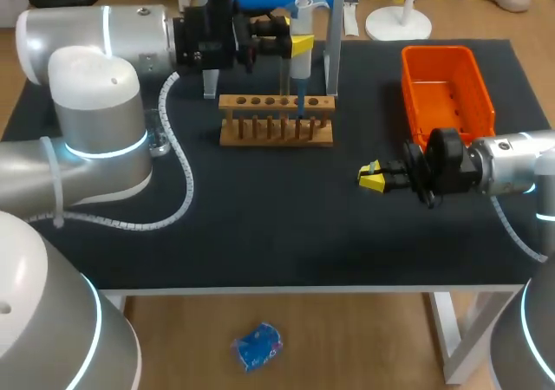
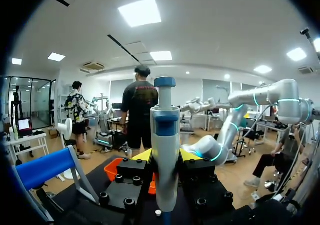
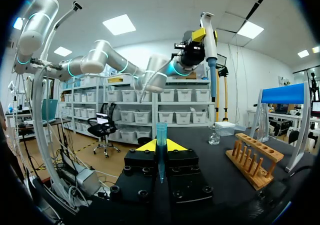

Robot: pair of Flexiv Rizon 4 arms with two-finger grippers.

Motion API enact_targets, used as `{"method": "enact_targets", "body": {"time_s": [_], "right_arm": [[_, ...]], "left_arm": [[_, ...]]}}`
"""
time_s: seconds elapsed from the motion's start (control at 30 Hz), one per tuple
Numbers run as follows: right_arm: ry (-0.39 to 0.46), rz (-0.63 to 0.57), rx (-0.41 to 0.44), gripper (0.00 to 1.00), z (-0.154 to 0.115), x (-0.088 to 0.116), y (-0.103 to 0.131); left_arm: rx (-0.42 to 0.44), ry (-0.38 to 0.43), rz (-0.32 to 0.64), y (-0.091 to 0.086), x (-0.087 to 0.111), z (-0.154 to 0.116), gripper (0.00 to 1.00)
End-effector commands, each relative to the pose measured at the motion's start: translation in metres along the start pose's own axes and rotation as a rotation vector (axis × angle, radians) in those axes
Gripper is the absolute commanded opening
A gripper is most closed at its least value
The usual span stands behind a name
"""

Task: Invert the test tube, pick up the pipette, mount the tip to pipette, aspirate from beaker and dispense into the tube, eject the tip, return the pipette, and cap with the stopper.

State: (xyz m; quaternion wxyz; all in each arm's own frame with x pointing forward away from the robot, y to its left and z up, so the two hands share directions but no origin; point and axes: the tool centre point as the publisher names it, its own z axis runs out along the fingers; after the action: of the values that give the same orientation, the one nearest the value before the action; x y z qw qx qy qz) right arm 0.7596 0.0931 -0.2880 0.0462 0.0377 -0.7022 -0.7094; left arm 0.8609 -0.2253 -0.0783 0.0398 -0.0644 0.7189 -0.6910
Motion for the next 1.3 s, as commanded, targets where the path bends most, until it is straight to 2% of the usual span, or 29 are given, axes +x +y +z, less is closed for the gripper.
{"method": "enact_targets", "body": {"time_s": [0.03, 0.63, 0.87, 1.3], "right_arm": [[0.001, 0.000, 0.000, 0.00, 0.000, 0.000, 0.000], [0.001, 0.000, 0.000, 0.00, 0.000, 0.000, 0.000], [-0.022, 0.040, 0.018, 0.00, 0.012, -0.026, -0.018], [0.015, 0.034, 0.021, 0.00, 0.058, -0.058, -0.018]], "left_arm": [[0.007, -0.012, 0.006, 0.002, 0.002, -0.001, 0.00], [0.007, -0.012, 0.006, 0.002, 0.002, -0.001, 0.00], [0.007, -0.012, 0.006, 0.002, 0.002, -0.001, 0.00], [0.007, -0.012, 0.006, 0.002, 0.002, -0.001, 0.00]]}}
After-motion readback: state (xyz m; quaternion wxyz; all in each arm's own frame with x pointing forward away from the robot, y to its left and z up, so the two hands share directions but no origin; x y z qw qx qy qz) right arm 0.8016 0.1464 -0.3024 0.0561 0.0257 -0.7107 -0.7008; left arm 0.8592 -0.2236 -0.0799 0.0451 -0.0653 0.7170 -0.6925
